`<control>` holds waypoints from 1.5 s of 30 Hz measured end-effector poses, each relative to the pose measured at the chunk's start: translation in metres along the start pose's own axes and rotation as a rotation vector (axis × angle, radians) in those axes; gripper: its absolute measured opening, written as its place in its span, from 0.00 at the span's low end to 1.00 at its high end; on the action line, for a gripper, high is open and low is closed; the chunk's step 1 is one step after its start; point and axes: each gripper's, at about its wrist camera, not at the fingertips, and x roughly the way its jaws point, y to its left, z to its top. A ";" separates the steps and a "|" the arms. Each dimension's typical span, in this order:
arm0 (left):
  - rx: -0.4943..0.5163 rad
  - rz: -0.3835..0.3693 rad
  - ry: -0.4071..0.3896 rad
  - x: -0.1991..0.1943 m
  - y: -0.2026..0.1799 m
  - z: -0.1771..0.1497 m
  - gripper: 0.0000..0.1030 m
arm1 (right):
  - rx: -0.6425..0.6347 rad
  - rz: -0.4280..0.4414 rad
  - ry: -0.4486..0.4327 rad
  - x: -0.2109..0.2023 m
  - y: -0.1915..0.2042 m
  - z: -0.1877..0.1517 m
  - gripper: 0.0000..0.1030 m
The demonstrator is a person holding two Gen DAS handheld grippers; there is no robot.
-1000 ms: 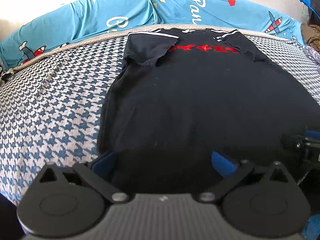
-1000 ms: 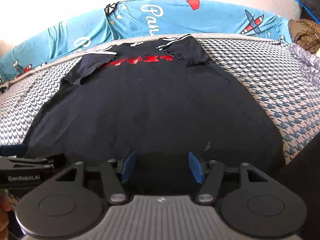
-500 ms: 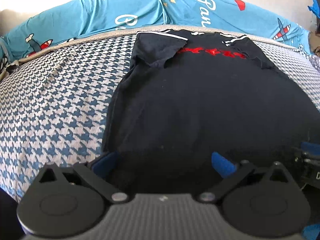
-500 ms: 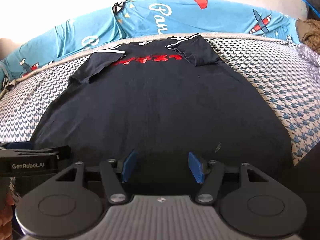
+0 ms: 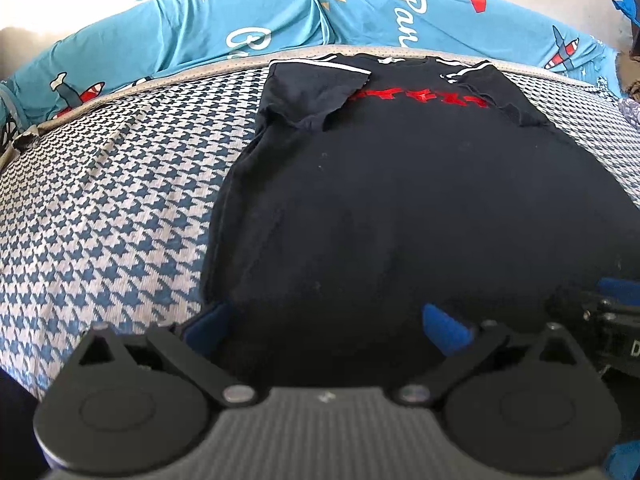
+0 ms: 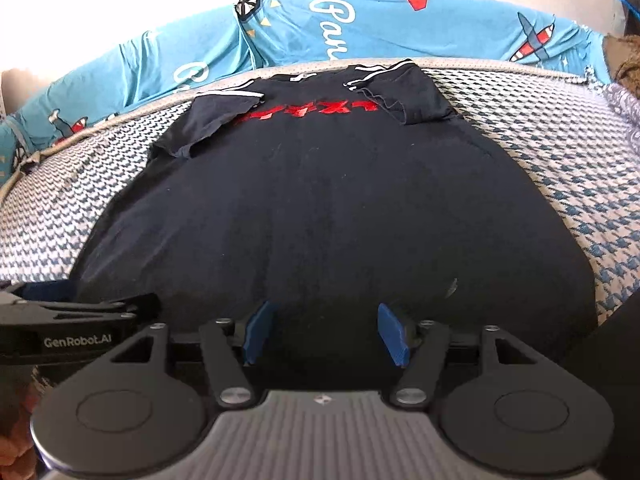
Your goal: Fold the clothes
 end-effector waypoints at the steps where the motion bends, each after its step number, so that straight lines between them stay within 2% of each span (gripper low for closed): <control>1: 0.002 -0.001 -0.001 0.000 0.000 0.000 1.00 | 0.011 0.017 -0.001 -0.001 -0.002 0.001 0.58; 7: -0.017 -0.006 -0.002 -0.001 0.002 0.007 1.00 | 0.026 0.122 -0.012 -0.004 -0.001 0.007 0.58; 12: -0.042 -0.013 0.001 -0.002 0.005 0.014 1.00 | 0.002 0.127 -0.012 -0.003 -0.002 0.017 0.58; 19: -0.112 -0.060 0.034 0.006 0.018 0.035 1.00 | -0.015 0.118 -0.012 0.009 -0.024 0.054 0.58; 35: 0.039 -0.076 0.004 0.031 0.019 0.091 1.00 | 0.047 0.111 -0.028 0.045 -0.070 0.117 0.58; 40: 0.053 -0.101 -0.004 0.040 0.023 0.108 1.00 | 0.085 0.111 -0.037 0.055 -0.083 0.132 0.58; 45: 0.033 -0.095 -0.005 0.054 0.034 0.126 1.00 | 0.113 0.101 -0.070 0.067 -0.097 0.150 0.58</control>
